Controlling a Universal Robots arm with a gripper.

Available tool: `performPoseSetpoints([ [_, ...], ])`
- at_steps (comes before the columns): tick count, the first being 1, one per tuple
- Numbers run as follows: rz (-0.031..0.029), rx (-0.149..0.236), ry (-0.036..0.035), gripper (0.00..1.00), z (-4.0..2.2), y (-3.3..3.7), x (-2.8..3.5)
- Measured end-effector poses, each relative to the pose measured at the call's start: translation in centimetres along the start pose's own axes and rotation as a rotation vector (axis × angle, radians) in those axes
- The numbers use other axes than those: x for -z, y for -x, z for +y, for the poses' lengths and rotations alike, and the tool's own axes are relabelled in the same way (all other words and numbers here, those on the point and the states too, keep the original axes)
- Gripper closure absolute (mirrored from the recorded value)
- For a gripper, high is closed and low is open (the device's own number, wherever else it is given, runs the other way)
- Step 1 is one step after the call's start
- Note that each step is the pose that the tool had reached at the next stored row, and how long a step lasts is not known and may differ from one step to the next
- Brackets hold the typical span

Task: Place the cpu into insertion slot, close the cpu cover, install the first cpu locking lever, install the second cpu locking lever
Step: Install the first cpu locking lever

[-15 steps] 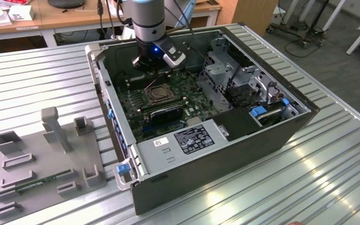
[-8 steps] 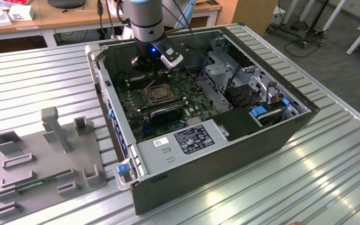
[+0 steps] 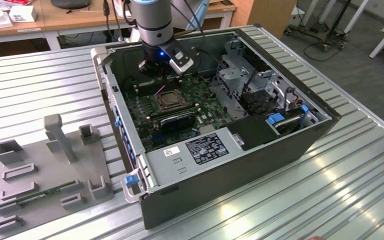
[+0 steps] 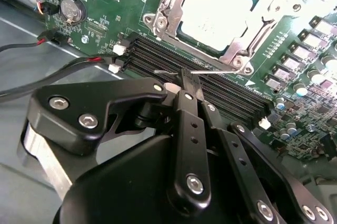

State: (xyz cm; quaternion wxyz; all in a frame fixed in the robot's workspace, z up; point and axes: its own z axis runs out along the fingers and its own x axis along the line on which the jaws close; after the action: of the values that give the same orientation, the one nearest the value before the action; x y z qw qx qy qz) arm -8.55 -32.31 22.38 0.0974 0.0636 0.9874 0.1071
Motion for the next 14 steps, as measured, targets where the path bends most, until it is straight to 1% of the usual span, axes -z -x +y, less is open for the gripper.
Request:
performPoseSetpoints([
  [2,-0.0007,-0.001,0.0039,0.89,-0.01,-0.12,0.03],
  [5,-0.0014,-0.003,0.0058,0.89,-0.04,-0.38,0.07],
  [9,-0.002,-0.005,0.006,0.89,-0.06,-0.5,0.04],
  [14,-0.0026,-0.006,0.0069,0.89,-0.14,-0.57,-0.26],
])
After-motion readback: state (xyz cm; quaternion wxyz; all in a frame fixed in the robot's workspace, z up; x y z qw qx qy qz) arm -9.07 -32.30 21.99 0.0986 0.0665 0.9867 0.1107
